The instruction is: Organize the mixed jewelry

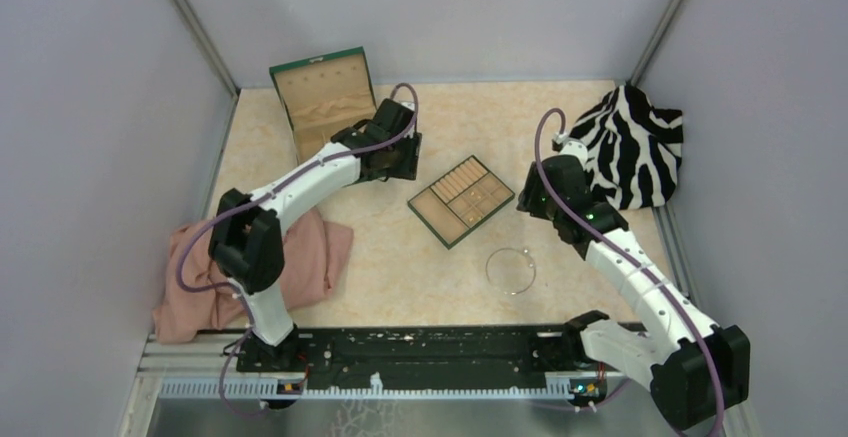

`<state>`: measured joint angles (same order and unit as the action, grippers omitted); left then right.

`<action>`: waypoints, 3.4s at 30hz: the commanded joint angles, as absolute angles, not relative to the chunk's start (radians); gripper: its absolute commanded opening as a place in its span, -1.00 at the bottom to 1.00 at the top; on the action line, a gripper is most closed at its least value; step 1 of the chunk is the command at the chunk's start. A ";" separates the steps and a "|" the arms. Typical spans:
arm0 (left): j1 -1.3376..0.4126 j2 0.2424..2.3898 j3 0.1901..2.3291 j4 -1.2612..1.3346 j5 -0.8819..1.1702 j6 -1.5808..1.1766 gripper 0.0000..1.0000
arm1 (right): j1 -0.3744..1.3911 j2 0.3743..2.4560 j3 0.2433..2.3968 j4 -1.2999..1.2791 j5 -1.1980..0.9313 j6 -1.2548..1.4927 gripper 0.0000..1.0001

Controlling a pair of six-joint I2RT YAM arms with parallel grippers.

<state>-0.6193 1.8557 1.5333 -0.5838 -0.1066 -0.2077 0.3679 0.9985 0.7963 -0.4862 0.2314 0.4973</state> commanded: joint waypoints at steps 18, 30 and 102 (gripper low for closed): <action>-0.809 1.780 1.202 -0.474 -0.260 -0.931 0.38 | 0.360 0.973 0.786 -0.451 0.211 0.485 -0.08; -0.834 1.836 1.243 -0.452 -0.281 -0.924 0.33 | 0.360 0.983 0.800 -0.441 0.206 0.481 -0.08; -0.030 1.855 1.617 -0.635 -0.122 -0.238 -1.00 | 0.360 1.052 0.811 -0.415 0.170 0.426 -0.08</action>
<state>-0.0643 1.8427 1.5776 -0.6914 -0.1764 -0.2234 0.3679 1.0569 0.7708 -0.4492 0.1665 0.4377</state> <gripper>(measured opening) 0.018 0.461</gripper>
